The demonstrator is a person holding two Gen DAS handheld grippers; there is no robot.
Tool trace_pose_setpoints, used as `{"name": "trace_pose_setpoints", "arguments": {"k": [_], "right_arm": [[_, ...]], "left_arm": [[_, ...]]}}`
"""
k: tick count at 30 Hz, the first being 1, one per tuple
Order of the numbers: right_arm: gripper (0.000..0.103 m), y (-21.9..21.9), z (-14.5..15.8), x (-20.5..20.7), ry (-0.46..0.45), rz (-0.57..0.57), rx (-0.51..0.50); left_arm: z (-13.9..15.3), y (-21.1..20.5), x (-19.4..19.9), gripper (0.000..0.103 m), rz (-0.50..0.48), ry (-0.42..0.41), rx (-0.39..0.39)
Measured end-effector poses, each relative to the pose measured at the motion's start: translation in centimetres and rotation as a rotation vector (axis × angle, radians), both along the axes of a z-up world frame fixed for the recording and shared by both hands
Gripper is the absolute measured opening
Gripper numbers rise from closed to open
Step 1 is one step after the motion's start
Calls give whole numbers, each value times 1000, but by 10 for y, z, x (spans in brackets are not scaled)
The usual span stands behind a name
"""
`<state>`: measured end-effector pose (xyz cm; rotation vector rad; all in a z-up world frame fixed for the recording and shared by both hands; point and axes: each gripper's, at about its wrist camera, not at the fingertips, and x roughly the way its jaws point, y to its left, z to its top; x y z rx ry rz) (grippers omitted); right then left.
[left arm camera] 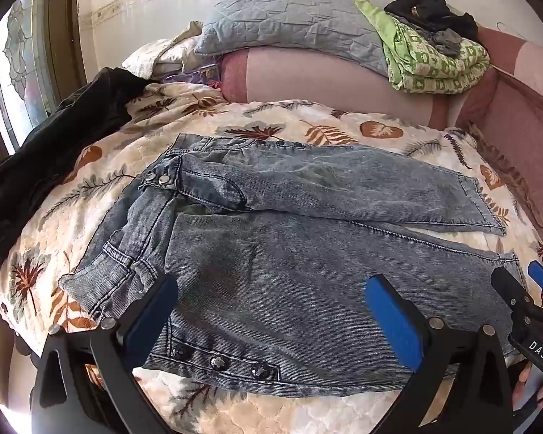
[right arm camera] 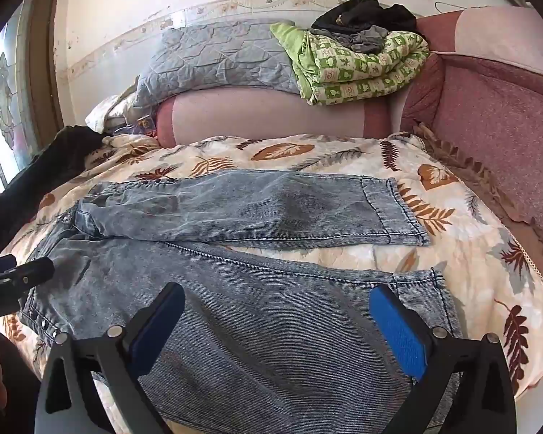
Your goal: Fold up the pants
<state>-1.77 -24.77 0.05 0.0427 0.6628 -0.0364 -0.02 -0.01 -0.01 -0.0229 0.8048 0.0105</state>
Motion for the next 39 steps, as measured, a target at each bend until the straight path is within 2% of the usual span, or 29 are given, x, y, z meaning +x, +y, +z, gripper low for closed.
{"name": "trace_pose_setpoints", "arguments": {"k": [33,39], "right_arm": [[103,2,-1,0,-7,0,-7],[103,2,-1,0,-9,0,-4]], "left_arm": [[-4,5,3,103,14,21,-15],[-1,5,2,103,17,-10,-14]]}}
